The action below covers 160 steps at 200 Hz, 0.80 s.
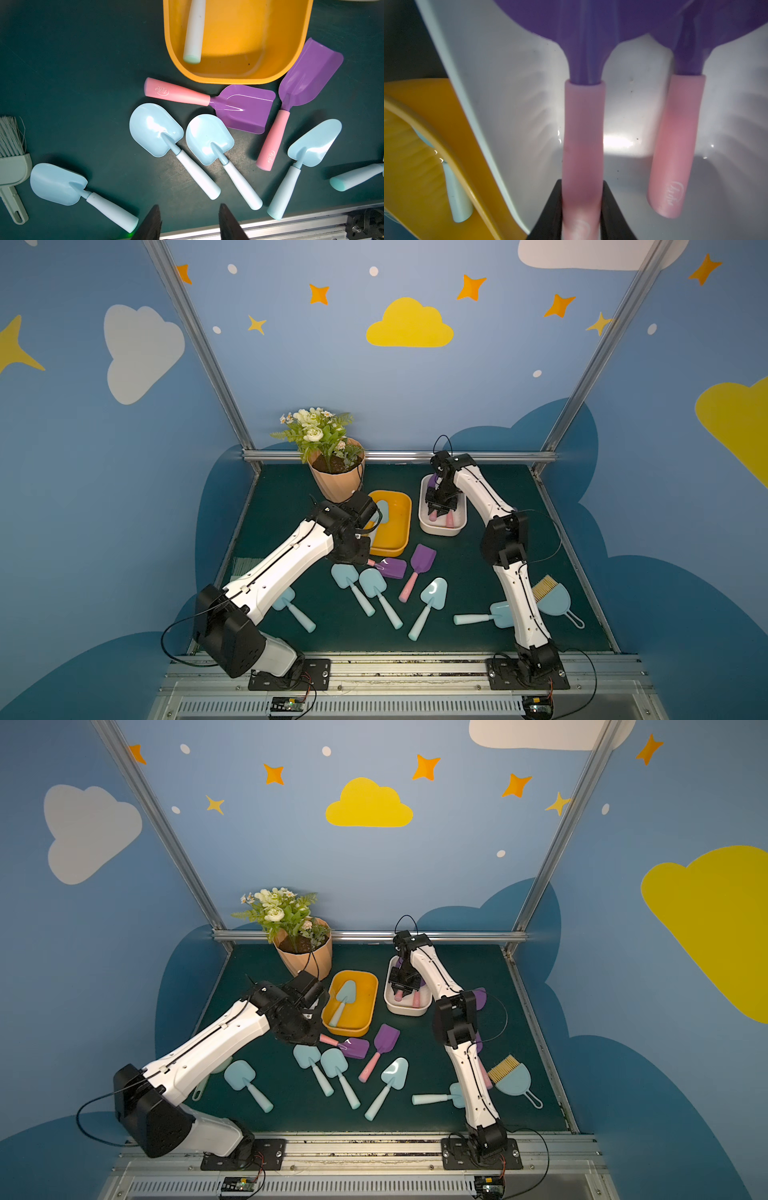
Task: Sort the small shovels by color and place them into the storage box
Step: Place the shovel in the storage box.
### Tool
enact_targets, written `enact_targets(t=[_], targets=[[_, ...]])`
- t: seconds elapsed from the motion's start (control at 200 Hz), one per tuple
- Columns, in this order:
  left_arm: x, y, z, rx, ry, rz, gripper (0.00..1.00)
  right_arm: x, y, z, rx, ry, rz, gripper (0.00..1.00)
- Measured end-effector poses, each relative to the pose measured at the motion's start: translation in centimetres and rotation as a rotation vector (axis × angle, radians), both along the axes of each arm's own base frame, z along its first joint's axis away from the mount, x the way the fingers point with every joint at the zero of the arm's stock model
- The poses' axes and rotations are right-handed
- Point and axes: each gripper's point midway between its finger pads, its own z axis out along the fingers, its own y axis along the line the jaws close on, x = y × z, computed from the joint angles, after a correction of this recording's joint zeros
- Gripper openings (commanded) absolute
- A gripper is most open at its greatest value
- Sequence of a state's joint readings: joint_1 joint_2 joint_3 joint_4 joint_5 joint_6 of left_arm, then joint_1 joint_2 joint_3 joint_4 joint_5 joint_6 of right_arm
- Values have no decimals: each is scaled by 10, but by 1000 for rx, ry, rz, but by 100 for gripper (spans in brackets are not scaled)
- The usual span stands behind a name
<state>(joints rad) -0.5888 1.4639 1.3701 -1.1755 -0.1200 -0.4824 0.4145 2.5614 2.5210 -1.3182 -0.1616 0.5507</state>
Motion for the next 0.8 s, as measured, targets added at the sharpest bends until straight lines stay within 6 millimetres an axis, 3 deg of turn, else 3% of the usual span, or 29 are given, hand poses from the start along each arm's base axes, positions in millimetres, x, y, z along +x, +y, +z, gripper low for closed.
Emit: enact_targets(t=[0.801], targets=[[0,4,-4,-7,11,0,36,1,13,-27,9,25,15,0]])
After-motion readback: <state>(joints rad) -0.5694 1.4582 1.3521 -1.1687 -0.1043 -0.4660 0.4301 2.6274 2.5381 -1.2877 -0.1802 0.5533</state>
